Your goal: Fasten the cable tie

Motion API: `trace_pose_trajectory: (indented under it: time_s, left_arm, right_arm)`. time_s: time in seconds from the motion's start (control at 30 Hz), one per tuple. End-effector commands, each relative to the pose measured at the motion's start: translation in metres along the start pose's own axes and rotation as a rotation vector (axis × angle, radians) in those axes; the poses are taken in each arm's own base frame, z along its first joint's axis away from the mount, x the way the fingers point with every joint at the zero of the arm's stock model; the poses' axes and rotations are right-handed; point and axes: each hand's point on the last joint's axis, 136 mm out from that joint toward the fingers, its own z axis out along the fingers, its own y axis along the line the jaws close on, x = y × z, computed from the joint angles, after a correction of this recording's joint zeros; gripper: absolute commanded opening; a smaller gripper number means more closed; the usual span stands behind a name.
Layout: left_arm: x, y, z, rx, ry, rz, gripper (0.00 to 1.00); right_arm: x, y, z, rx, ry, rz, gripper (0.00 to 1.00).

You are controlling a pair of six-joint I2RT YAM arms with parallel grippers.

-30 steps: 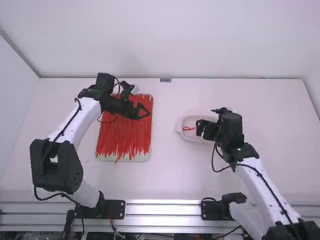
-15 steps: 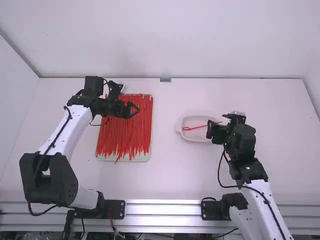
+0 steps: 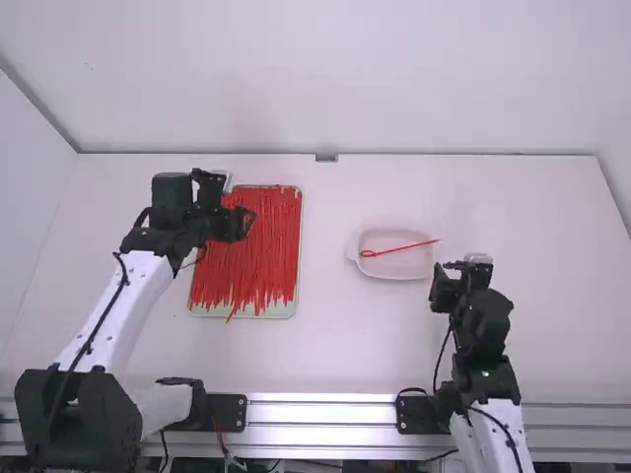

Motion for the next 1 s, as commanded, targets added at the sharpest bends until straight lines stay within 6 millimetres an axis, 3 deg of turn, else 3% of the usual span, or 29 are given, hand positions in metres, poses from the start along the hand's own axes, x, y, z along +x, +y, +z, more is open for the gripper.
trace_pose_trajectory:
  time_s: [0.0, 0.17, 0.4, 0.7, 0.83, 0.97]
  left_arm:
    - [0.001, 0.011, -0.012, -0.093, -0.050, 0.013, 0.57]
    - [0.001, 0.025, -0.029, -0.210, -0.163, 0.042, 0.45]
    - [0.004, 0.044, -0.056, -0.367, -0.325, 0.060, 0.29]
    - [0.057, 0.043, -0.061, -0.379, -0.332, 0.060, 0.08]
    - [0.080, 0.044, -0.060, -0.379, -0.332, 0.060, 0.00]
    - [0.096, 0.045, -0.057, -0.379, -0.332, 0.060, 0.00]
  right_arm:
    - [0.016, 0.000, -0.001, 0.001, -0.001, -0.034, 0.50]
    - [0.046, -0.001, 0.001, 0.001, -0.001, -0.034, 0.38]
    - [0.020, 0.000, -0.008, -0.002, -0.127, -0.036, 0.25]
    - [-0.008, 0.001, -0.022, -0.004, -0.263, -0.038, 0.12]
    - [-0.009, 0.001, -0.023, -0.004, -0.271, -0.038, 0.07]
    - [-0.009, 0.001, -0.023, -0.004, -0.271, -0.038, 0.03]
